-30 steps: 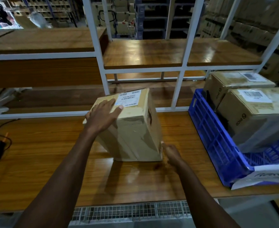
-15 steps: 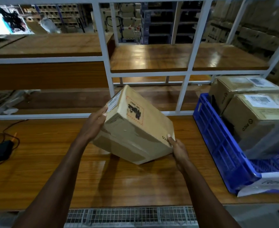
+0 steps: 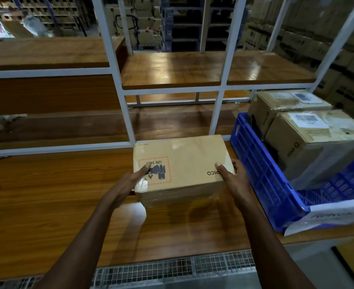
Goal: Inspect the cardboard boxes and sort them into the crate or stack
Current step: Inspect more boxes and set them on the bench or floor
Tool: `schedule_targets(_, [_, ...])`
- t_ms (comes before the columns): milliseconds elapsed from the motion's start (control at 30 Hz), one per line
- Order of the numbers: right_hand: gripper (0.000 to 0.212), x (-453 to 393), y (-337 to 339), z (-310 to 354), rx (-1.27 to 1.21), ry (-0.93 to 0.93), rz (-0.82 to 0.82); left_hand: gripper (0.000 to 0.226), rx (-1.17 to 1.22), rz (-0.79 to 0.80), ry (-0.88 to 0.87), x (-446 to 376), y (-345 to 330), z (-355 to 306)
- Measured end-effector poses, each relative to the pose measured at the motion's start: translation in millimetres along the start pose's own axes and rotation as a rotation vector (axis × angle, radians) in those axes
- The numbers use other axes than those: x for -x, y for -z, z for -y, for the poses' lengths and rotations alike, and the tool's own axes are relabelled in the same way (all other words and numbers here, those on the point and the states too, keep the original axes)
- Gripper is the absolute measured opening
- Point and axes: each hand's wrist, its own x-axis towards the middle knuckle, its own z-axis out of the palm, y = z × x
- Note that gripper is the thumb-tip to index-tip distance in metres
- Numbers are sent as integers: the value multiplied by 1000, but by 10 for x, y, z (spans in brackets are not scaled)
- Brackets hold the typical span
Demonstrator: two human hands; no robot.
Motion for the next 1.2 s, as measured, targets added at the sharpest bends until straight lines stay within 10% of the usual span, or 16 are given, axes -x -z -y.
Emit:
schedule_targets(600, [41,214,128,68,-285,-42,154,73,241,0,-115,37,-22,192])
schedule_targets(800, [54,203,168,131,-286,-46,121,110,272,-64,-250,29,-35,240])
schedule_targets(1200, [55,-237,82,68,-21,-34,62,77,170,-65,-149,-289,-77,482])
